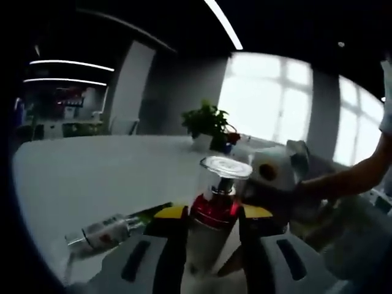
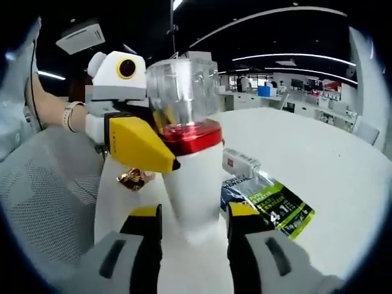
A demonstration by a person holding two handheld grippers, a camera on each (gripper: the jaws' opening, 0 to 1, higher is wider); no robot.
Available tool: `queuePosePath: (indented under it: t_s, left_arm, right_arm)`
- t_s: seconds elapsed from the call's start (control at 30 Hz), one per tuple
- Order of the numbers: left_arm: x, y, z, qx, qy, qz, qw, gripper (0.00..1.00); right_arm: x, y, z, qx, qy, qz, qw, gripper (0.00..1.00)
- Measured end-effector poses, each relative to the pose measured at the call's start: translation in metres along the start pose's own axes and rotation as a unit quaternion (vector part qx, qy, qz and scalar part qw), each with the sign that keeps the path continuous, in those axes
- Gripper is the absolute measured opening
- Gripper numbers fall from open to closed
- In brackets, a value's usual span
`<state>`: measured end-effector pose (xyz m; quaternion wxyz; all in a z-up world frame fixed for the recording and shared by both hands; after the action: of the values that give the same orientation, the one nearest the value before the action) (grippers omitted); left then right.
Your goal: Arrange the skincare products in the storage area until every visible bottle or jar stands upright without overlapping.
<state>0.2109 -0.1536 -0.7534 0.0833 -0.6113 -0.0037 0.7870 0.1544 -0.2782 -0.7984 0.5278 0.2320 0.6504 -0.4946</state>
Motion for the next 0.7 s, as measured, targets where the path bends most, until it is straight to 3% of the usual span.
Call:
queuePosePath:
  t_s: [0.3, 0.5, 0.7]
  left_arm:
    - [-0.003, -0.011, -0.003, -0.016, 0.000, -0.002, 0.9999, 0.41]
    - [-0.009, -0.024, -0.005, -0.032, 0.000, 0.000, 0.9995, 0.55]
    - [-0.009, -0.039, -0.003, -0.046, 0.004, -0.009, 0.9989, 0.66]
  right_arm:
    - [-0.002, -0.012, -0.006, 0.025, 0.023, -0.008, 0.9994, 0.58]
    - [-0.007, -0.020, -0.009, 0.034, 0.041, -0.020, 0.9984, 0.75]
    - [-0.018, -0.030, -0.012, 0.047, 0.046, -0.009, 0.9978, 0.83]
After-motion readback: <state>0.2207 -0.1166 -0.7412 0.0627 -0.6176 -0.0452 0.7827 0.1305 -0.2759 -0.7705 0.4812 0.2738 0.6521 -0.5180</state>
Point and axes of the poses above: the point that each gripper's makers call its tool centre point, and the gripper's own axes: y roughly forward along the fingers, z roughly to its right, x roughly out of its underside, the point moved 9 cm from there along -y, roughly backward along the fingers, and after that the axes turned 12 degrees about x, right-handed, at the moved point
